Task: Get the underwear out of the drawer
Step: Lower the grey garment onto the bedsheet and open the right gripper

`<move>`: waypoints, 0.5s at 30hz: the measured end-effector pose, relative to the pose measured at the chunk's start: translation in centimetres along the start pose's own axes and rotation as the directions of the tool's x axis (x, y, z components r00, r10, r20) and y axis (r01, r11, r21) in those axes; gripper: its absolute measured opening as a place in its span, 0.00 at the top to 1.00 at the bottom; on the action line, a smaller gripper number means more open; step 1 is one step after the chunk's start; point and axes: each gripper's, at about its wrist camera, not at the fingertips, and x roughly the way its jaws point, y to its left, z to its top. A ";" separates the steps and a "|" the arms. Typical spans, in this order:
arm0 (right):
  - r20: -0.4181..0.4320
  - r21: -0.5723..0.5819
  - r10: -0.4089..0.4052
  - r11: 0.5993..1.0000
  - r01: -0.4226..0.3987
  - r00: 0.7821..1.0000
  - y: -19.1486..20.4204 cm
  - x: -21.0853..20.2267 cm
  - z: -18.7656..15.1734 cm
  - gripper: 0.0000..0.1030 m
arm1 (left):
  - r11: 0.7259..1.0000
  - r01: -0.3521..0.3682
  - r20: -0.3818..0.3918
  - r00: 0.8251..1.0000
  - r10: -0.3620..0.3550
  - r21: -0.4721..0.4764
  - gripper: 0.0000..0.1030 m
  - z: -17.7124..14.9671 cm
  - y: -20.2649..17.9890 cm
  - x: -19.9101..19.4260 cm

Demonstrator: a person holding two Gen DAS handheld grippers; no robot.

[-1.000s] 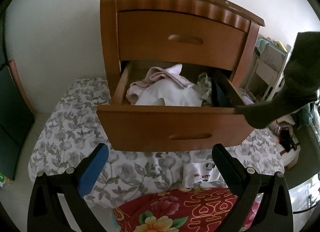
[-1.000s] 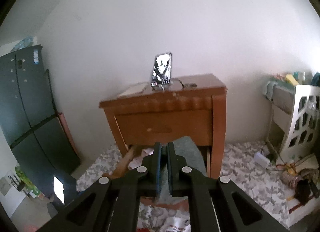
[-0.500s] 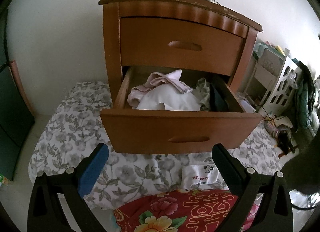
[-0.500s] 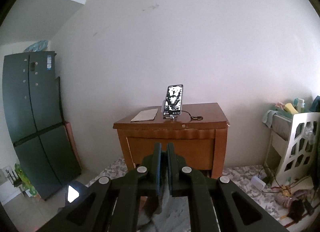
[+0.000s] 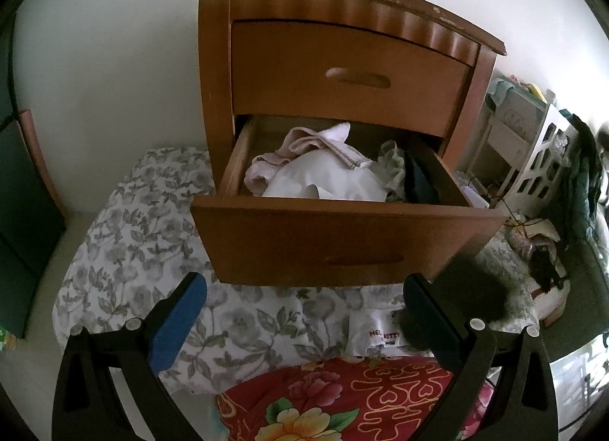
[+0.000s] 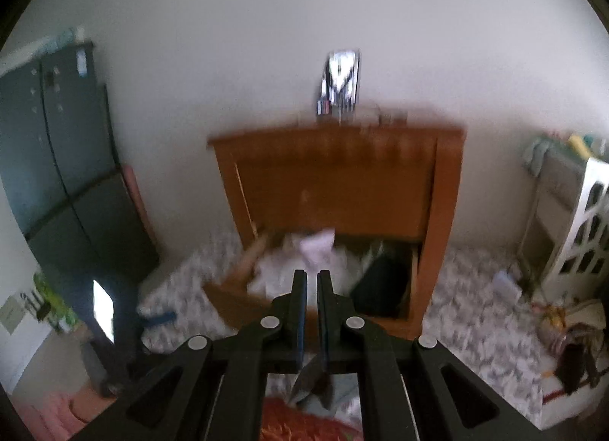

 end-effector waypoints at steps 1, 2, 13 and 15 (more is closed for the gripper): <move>-0.053 -0.003 0.003 1.000 -0.003 0.999 0.0 1.4 -0.7 0.94 | 1.000 0.000 -0.004 1.000 0.000 -0.001 0.00 0.0 0.0 0.1; -0.090 -0.003 0.008 1.000 -0.008 0.996 -0.1 2.4 -1.4 0.94 | 1.000 -0.001 -0.007 1.000 0.001 -0.002 0.00 -0.1 0.1 0.2; -0.397 0.084 0.013 0.996 0.022 0.918 -2.4 12.3 -8.8 0.94 | 1.000 -0.005 -0.043 0.999 0.004 -0.021 0.00 -0.7 0.8 1.5; -0.424 0.096 0.009 0.995 0.035 0.906 -2.8 13.4 -9.7 0.93 | 1.000 -0.002 -0.053 0.999 0.001 -0.022 0.00 -0.8 0.8 1.9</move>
